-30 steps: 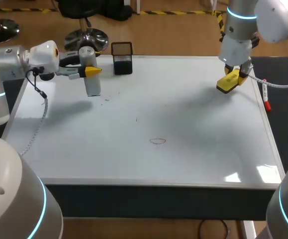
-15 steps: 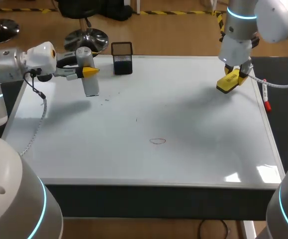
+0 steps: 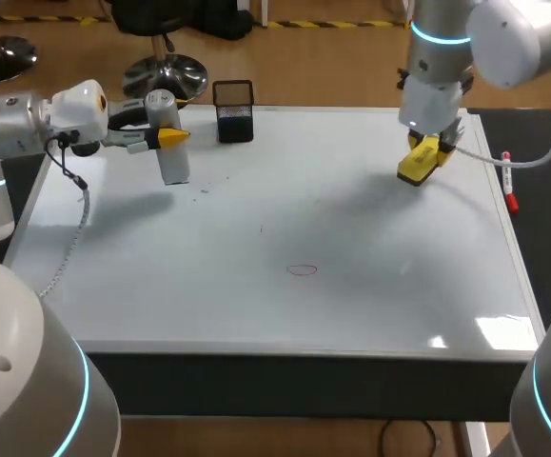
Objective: Pick up the inspection probe, press it on each red-marked spot on the whiteboard one by one, put down the probe, pick up the eraser, and wipe off all the red marks.
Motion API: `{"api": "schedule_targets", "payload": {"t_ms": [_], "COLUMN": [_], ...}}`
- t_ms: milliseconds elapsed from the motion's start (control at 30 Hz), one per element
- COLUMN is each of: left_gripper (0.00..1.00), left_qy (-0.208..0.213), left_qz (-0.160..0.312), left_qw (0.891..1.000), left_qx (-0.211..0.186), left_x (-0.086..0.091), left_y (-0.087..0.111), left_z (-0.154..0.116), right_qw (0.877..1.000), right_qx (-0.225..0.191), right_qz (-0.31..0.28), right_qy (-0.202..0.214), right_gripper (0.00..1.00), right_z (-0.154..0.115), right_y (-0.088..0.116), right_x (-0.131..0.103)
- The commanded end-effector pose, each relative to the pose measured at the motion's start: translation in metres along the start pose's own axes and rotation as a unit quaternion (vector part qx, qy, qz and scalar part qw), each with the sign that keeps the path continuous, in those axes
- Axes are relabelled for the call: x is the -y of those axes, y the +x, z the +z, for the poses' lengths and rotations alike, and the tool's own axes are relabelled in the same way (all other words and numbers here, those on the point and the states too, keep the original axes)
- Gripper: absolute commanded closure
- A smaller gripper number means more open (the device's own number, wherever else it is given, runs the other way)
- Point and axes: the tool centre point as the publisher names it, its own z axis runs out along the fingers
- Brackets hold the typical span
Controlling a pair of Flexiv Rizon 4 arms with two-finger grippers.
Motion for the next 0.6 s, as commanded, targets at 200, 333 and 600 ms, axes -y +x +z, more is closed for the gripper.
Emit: {"api": "schedule_targets", "payload": {"t_ms": [200, 333, 600], "left_gripper": [1.00, 1.00, 1.00], "left_qy": [0.000, 0.000, 0.000], "left_qz": [0.001, 0.001, 0.001], "left_qw": [1.000, 1.000, 1.000], "left_qx": [0.002, 0.002, 0.002], "left_x": [0.001, 0.001, 0.001], "left_y": [0.001, 0.001, 0.001], "left_z": [0.000, 0.000, 0.000], "right_qw": [0.998, 0.995, 0.989], "right_qx": [0.022, 0.031, 0.067], "right_qz": [-0.058, -0.086, -0.133], "right_qy": [0.024, 0.025, 0.006], "right_gripper": [1.00, 1.00, 1.00], "right_z": [-0.016, -0.017, -0.026], "right_y": [0.010, 0.010, 0.002], "right_x": [-0.091, -0.136, -0.211]}}
